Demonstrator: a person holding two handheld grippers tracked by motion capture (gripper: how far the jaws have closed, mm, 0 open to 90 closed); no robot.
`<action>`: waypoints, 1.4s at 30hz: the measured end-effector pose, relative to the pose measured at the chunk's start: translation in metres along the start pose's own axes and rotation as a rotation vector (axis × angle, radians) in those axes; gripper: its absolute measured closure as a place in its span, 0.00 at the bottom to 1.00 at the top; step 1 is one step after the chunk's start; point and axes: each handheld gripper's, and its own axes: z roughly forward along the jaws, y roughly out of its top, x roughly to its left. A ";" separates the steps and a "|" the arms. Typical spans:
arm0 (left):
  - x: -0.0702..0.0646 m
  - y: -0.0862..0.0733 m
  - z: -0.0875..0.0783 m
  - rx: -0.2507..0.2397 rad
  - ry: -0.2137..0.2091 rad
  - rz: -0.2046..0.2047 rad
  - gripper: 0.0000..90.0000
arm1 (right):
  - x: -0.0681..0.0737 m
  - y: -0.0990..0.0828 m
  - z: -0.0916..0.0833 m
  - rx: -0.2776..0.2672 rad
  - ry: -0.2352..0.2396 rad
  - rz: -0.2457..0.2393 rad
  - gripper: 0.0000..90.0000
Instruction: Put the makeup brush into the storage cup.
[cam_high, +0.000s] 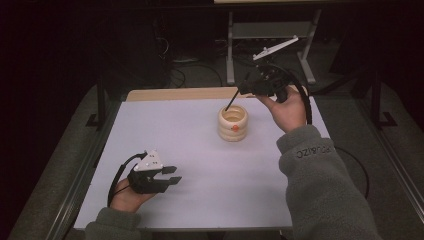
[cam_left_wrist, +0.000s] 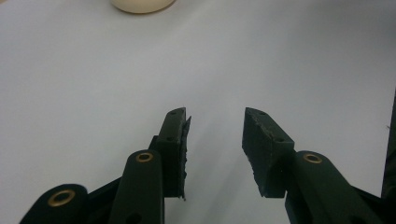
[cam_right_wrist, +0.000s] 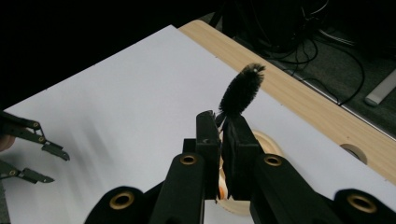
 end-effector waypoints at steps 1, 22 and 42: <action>0.000 0.000 0.000 -0.001 0.000 0.000 0.67 | -0.001 0.002 0.000 0.001 -0.007 0.003 0.94; 0.002 0.001 0.000 -0.002 0.005 -0.008 0.60 | -0.028 0.005 0.015 0.021 -0.055 0.075 0.94; 0.004 0.000 -0.001 -0.014 0.016 -0.048 0.45 | -0.035 -0.009 0.037 0.061 -0.052 0.101 0.94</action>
